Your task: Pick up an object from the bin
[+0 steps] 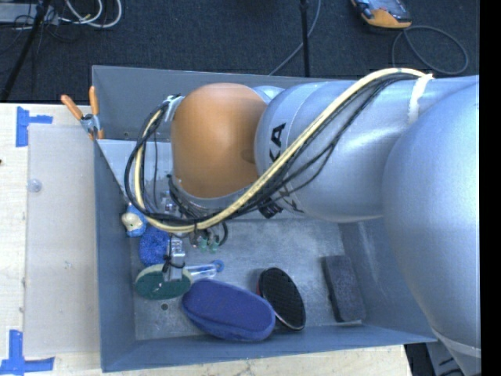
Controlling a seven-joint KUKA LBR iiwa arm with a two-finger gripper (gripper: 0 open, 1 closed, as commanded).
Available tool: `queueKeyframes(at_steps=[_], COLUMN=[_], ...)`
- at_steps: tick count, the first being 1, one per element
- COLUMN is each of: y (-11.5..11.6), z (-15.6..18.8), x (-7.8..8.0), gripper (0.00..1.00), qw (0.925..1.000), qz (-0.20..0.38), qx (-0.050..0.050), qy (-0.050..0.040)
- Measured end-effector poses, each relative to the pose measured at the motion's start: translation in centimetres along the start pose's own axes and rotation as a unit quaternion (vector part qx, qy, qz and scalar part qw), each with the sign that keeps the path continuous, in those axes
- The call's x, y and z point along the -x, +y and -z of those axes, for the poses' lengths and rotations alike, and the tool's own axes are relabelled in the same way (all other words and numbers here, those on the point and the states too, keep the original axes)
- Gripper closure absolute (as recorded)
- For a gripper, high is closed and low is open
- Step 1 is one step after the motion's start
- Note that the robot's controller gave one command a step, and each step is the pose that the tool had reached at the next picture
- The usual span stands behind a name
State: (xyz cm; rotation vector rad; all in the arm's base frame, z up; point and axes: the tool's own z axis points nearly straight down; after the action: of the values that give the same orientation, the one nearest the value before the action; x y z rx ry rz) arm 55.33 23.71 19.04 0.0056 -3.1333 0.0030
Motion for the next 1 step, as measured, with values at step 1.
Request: queueKeyframes(at_steps=[1], y=[-0.11], z=[0.49], x=[0.15], gripper=[0.0], qw=[1.0], qz=[-0.002], qx=[0.001], qy=[-0.0036])
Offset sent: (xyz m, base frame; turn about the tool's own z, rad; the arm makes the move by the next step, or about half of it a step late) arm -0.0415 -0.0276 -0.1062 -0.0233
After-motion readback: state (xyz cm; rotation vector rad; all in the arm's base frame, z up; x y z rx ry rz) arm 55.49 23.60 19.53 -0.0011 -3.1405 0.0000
